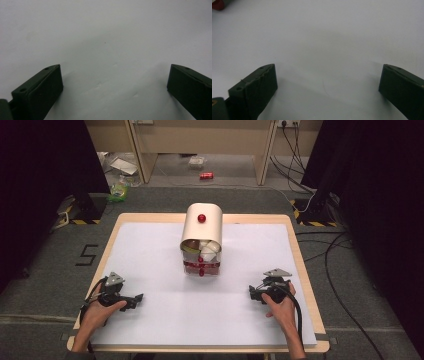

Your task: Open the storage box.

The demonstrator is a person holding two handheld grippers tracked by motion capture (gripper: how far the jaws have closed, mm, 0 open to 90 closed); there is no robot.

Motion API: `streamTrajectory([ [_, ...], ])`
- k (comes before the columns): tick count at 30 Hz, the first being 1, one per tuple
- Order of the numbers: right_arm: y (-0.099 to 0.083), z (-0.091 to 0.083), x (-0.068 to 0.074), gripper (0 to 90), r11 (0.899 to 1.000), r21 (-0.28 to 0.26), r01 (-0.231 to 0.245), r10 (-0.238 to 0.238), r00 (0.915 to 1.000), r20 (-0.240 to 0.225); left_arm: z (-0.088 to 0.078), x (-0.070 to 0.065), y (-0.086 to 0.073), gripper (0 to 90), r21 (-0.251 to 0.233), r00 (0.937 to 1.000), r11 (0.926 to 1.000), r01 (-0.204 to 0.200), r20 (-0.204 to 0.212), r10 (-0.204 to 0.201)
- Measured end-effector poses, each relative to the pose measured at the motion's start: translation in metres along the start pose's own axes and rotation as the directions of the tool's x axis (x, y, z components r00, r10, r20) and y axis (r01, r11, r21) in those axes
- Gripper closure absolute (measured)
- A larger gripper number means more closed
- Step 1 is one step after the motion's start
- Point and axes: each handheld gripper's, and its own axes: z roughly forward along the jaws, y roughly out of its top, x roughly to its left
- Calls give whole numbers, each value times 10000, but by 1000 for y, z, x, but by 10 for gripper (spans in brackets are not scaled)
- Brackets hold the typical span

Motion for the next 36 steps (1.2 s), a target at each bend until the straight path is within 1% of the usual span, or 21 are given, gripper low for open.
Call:
streamTrajectory([
  [1,0,-1,1,74,10000,-44,27,-27,10000,-22,0,0,0,0,-1,10000,10000,2,-1,-2],
  [2,0,-2,1,147,9999,-114,49,-50,10000,-48,0,0,0,0,11,10000,10000,-14,0,14],
  [3,1,-5,2,245,9994,-311,143,-145,9999,-75,0,0,0,0,-6,10000,10000,6,5,-6],
  [4,1,-6,3,204,9985,-461,282,-284,9996,-27,0,0,0,0,-9,10000,10000,9,11,-9],
  [5,1,-7,4,127,9971,-646,412,-415,9991,-27,0,0,0,0,-12,10000,10000,13,11,-13],
  [6,2,-9,5,115,9965,-764,340,-344,9994,-34,0,0,0,0,-11,10000,10000,12,10,-12],
  [7,2,-11,6,186,9950,-941,331,-345,9993,-140,0,0,0,0,-8,10000,10000,11,9,-11],
  [8,3,-14,7,211,9930,-1125,362,-400,9987,-318,0,0,0,0,9,10000,10000,-17,3,17],
  [9,3,-16,9,163,9913,-1277,311,-372,9983,-459,0,0,0,0,13,10000,10000,-16,-1,16],
  [10,4,-17,10,142,9907,-1321,313,-377,9982,-463,0,0,0,0,9,10000,10000,-16,-6,16],
  [12,6,-20,13,176,9881,-1469,452,-530,9974,-495,0,0,0,0,15,10000,10000,-28,-6,28],
  [14,8,-25,21,172,9864,-1581,454,-582,9953,-773,0,0,0,0,14,10000,10000,-22,-4,22],
  [15,8,-25,21,172,9864,-1581,454,-582,9953,-773,0,0,0,0,13,10000,10000,-25,-5,25],
  [19,12,-32,32,190,9847,-1615,651,-805,9926,-909,0,0,0,0,9,10000,10000,-15,-1,15],
  [23,18,-41,42,223,9791,-1917,673,-913,9887,-1192,0,1,0,0,-31,10000,10000,46,54,-46],
  [25,19,-42,43,228,9775,-1989,696,-951,9880,-1217,0,1,0,0,-28,10000,10000,46,61,-46],
  [26,21,-46,48,237,9744,-2116,760,-1060,9853,-1343,0,1,0,0,-30,10000,10000,46,60,-46],
  [28,22,-49,50,241,9733,-2143,820,-1137,9836,-1401,0,1,0,0,-28,10000,10000,44,49,-43],
  [31,29,-57,59,265,9635,-2491,976,-1401,9773,-1589,0,1,0,0,-20,10000,10000,43,52,-43],
  [34,36,-67,69,291,9513,-2838,1202,-1745,9691,-1745,0,1,0,0,-35,9999,10000,69,76,-68],
  [36,41,-71,75,312,9465,-2916,1385,-1988,9618,-1884,0,1,0,0,-39,9999,10000,89,88,-88],
])
